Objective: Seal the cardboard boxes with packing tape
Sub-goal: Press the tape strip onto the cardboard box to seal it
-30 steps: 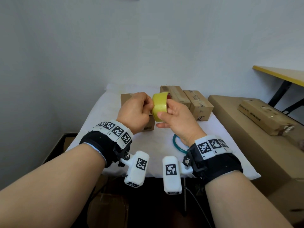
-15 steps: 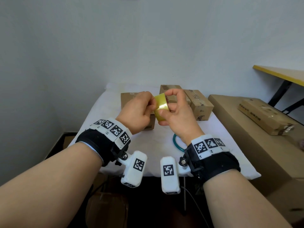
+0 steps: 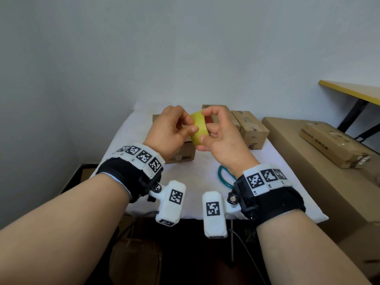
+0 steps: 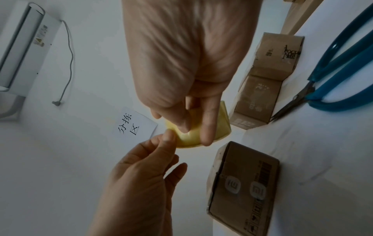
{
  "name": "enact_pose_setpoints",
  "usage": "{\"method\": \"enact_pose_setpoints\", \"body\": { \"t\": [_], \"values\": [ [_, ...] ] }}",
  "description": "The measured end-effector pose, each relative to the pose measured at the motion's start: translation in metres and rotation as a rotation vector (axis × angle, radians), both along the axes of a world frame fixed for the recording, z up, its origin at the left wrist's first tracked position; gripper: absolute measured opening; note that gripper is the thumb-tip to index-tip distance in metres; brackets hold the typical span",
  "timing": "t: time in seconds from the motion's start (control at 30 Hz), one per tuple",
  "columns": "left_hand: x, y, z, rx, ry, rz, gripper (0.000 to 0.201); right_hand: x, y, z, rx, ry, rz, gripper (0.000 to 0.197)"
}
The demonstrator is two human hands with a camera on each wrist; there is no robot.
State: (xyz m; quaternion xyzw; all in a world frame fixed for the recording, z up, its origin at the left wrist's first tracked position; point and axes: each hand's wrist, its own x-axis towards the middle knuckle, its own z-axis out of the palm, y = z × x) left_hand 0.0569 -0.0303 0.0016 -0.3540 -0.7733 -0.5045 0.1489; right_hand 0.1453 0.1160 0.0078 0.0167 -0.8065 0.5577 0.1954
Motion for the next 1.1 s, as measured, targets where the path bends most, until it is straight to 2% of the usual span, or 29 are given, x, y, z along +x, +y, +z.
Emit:
{"method": "enact_pose_setpoints", "body": {
  "t": [0.23, 0.57, 0.87, 1.1],
  "values": [
    [-0.008, -0.012, 0.016, 0.128, -0.026, 0.009, 0.01, -0.001, -0.008, 0.019, 0.007, 0.05, 0.042, 0.054],
    [-0.011, -0.021, 0.011, 0.037, 0.061, 0.071, 0.007, -0.002, -0.019, 0.017, 0.082, 0.055, -0.016, 0.054],
    [-0.004, -0.019, 0.01, -0.039, 0.106, 0.057, 0.012, -0.005, -0.018, 0.01, 0.023, -0.013, -0.069, 0.057],
    [0.01, -0.02, 0.016, -0.158, 0.148, 0.02, 0.006, -0.004, -0.011, 0.008, -0.03, -0.04, -0.059, 0.059]
  ]
}}
